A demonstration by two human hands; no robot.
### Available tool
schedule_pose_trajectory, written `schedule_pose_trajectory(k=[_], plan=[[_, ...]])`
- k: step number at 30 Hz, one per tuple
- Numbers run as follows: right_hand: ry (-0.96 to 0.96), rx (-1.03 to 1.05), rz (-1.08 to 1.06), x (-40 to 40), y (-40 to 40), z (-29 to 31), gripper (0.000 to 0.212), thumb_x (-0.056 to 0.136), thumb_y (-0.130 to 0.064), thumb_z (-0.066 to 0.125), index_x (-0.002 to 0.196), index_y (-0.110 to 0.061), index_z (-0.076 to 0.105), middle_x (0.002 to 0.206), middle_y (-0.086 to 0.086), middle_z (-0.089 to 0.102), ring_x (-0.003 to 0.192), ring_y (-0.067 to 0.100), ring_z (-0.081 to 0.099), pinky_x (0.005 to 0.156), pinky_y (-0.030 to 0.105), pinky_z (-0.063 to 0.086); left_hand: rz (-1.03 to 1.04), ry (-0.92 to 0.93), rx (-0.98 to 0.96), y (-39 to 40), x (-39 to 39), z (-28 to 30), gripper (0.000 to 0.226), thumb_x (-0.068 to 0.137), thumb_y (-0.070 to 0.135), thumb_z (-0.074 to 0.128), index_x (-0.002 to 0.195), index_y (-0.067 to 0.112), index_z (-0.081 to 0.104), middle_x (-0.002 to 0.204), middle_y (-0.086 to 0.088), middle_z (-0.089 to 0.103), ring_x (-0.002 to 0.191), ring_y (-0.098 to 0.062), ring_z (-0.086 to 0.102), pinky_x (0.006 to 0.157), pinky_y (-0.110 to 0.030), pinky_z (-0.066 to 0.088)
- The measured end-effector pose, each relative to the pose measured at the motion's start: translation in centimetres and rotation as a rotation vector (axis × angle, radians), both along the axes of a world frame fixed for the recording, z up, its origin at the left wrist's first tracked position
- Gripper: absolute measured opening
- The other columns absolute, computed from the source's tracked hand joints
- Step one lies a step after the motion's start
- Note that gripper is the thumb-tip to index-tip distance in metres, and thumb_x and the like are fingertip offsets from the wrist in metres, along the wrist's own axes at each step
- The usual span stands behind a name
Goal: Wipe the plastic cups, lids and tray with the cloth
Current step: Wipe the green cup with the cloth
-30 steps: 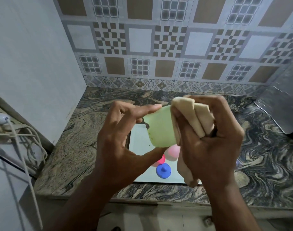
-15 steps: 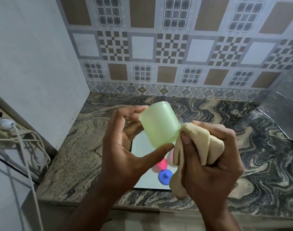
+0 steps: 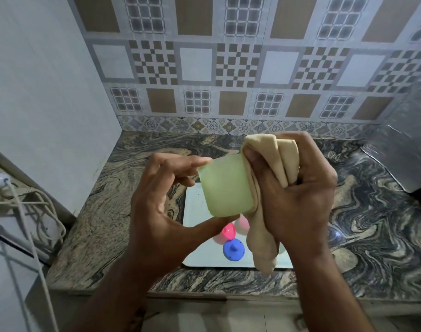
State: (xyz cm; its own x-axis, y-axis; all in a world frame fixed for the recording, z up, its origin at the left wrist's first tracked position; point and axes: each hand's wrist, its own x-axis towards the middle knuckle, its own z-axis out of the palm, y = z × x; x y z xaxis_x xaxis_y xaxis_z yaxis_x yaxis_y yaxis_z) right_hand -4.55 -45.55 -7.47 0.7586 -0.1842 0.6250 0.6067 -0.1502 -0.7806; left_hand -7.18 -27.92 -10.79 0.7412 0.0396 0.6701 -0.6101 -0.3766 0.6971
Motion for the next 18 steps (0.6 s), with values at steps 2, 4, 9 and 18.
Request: schedule_pose_trajectory(k=[2,4,9,18], plan=[[-0.004,0.068,0.02,0.2,-0.1,-0.4,0.013,0.09,-0.016,0.076,0.092,-0.012,0.064,0.079,-0.016,0.067,0.068,-0.001,0.062,0.064,0.016,0.05,-0.023,0.055,-0.099,-0.2,0.0,-0.3,0.07,0.063,0.029,0.098,0.121,0.032,0.058,0.12,-0.014,0.062,0.109,-0.034,0.064,0.092,-0.049,0.056],[-0.023,0.097,-0.008,-0.5,0.0,-1.1,0.013,0.093,-0.014,0.074,0.096,-0.01,0.062,0.082,-0.018,0.065,0.069,-0.003,0.061,0.066,0.013,0.049,-0.03,0.126,-0.239,-0.5,0.0,-0.5,0.069,0.062,0.026,0.096,0.116,0.035,0.054,0.12,-0.009,0.066,0.114,-0.03,0.067,0.096,-0.042,0.056],[-0.059,0.06,-0.091,-2.9,1.1,-3.0,0.017,0.095,-0.018,0.072,0.105,-0.008,0.062,0.102,-0.003,0.07,0.087,-0.001,0.067,0.078,0.011,0.051,-0.086,0.134,-0.357,-1.4,0.0,-0.4,0.073,0.064,0.014,0.09,0.123,0.028,0.048,0.125,0.019,0.062,0.12,-0.026,0.068,0.097,-0.04,0.059],[-0.075,-0.034,-0.112,-2.8,0.5,-2.4,0.02,0.089,-0.019,0.078,0.103,-0.022,0.064,0.097,-0.011,0.071,0.081,-0.003,0.068,0.073,0.011,0.05,0.049,0.096,-0.142,-0.3,0.5,-0.1,0.071,0.064,0.036,0.096,0.126,0.028,0.061,0.127,-0.008,0.064,0.114,-0.02,0.066,0.092,-0.029,0.054]])
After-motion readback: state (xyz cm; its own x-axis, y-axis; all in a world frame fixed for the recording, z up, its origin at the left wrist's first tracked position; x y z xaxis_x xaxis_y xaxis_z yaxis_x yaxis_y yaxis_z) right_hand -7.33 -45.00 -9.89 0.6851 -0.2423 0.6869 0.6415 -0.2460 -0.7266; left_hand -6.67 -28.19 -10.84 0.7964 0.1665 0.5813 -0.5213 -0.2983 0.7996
